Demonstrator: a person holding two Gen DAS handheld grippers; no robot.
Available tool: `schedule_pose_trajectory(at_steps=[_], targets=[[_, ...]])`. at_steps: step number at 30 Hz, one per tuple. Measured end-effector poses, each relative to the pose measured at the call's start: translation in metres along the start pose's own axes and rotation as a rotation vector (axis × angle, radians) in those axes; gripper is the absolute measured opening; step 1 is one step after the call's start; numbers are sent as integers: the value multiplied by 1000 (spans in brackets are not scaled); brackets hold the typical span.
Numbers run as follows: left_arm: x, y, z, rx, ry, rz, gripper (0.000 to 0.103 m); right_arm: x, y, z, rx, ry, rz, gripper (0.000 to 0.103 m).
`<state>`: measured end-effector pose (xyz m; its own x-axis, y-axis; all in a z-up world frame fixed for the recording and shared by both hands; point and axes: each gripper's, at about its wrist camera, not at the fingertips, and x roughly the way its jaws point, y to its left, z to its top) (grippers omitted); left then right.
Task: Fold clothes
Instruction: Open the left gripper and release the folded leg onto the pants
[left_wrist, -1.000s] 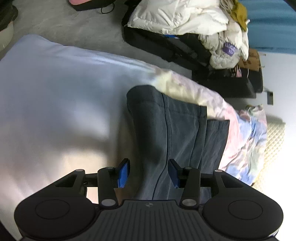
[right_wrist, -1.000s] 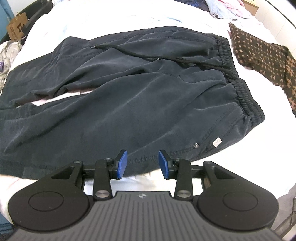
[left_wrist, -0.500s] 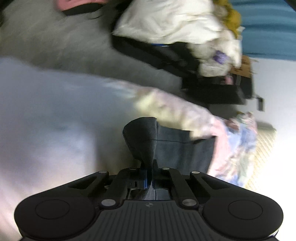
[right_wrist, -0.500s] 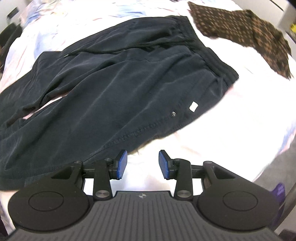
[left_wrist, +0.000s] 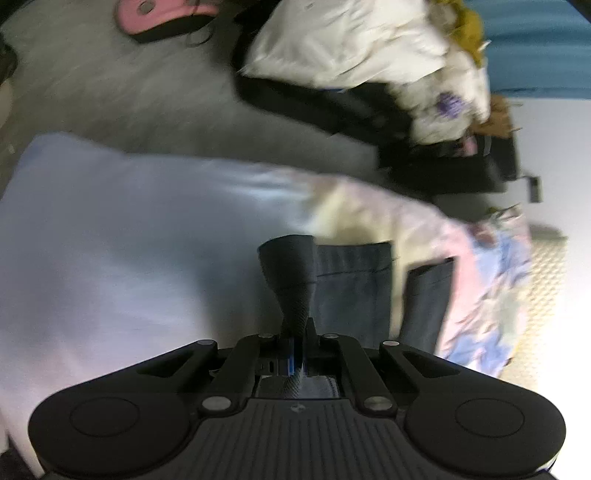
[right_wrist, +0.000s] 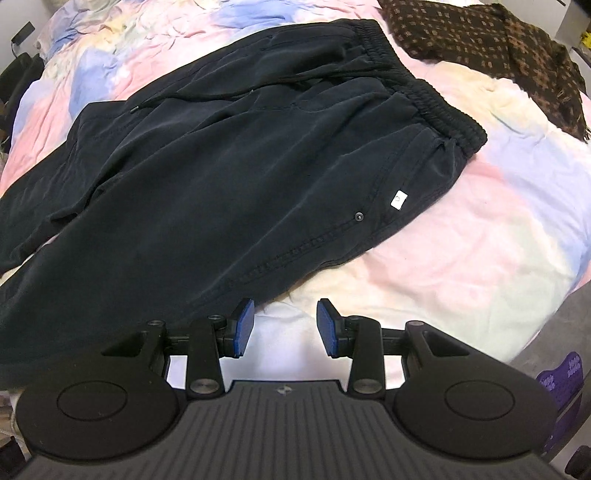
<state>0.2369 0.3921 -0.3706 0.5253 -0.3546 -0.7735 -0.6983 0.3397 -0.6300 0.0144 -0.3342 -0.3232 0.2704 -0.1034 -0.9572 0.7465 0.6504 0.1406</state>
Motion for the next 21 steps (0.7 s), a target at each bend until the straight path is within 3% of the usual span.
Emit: schedule_pose_trajectory(at_steps=[2,4,9,17,21], targets=[[0,-1,0,30,7,10,7,-2,-6,-2,8,-2,-6,39],[-5,-9,-2,78,9,26,17,-7,-17,-5,40,-13,3,39],[-22,-30,-15,177,0,65,53,-11,-60,-7,195,-61,49,39],[-78,-42,-85,188,-72,103,67,15,-152,28,363,-122,132,43],[-100,-51,-133,178,-111,111,70,37,-197,56,413,-143,175,58]])
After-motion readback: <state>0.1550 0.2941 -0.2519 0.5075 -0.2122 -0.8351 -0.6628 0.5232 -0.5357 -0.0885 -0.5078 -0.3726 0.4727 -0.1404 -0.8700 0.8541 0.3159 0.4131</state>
